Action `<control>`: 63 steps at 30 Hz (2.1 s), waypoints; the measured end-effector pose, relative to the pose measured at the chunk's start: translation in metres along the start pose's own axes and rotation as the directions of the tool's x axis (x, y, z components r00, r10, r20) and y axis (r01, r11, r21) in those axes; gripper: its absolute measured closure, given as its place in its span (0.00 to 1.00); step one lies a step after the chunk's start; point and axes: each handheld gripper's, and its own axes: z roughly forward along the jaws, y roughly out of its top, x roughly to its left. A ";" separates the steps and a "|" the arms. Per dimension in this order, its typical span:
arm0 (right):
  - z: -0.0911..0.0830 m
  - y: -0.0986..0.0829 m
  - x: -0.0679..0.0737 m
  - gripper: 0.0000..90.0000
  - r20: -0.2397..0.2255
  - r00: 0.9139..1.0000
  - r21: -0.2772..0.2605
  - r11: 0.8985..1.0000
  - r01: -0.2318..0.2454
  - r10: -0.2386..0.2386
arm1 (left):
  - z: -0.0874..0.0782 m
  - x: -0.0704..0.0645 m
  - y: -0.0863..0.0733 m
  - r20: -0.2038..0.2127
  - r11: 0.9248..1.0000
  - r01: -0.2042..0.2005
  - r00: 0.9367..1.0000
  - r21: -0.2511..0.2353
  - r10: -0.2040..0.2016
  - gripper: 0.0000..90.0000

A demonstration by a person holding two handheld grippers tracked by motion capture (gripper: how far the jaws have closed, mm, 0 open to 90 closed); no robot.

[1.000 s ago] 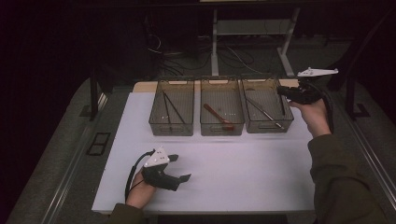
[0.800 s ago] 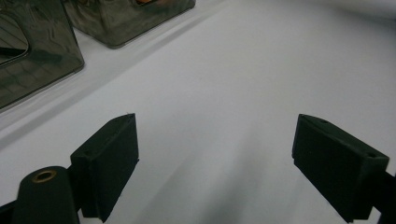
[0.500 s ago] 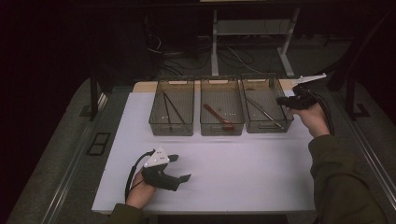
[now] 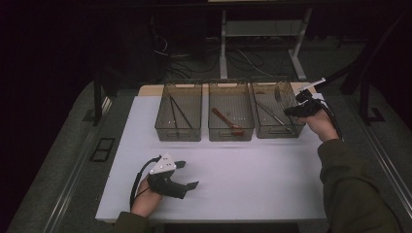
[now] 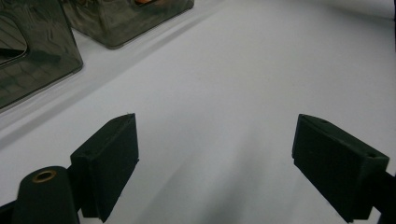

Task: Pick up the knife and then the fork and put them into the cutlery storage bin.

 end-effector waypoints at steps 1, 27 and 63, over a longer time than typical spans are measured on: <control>0.000 0.000 0.000 0.86 -0.001 1.000 -0.002 1.000 0.004 -0.004 | 0.000 0.000 0.000 0.000 1.000 0.001 1.000 -0.001 -0.001 0.15; -0.026 -0.001 0.006 0.29 -0.058 0.991 -0.230 0.965 -0.127 0.117 | 0.000 0.000 0.000 -0.004 1.000 0.001 1.000 -0.002 -0.001 0.15; -0.064 -0.078 0.088 0.19 -0.193 0.978 -0.422 0.907 -0.014 -0.075 | 0.001 0.003 0.002 0.000 1.000 -0.011 1.000 -0.026 0.011 0.15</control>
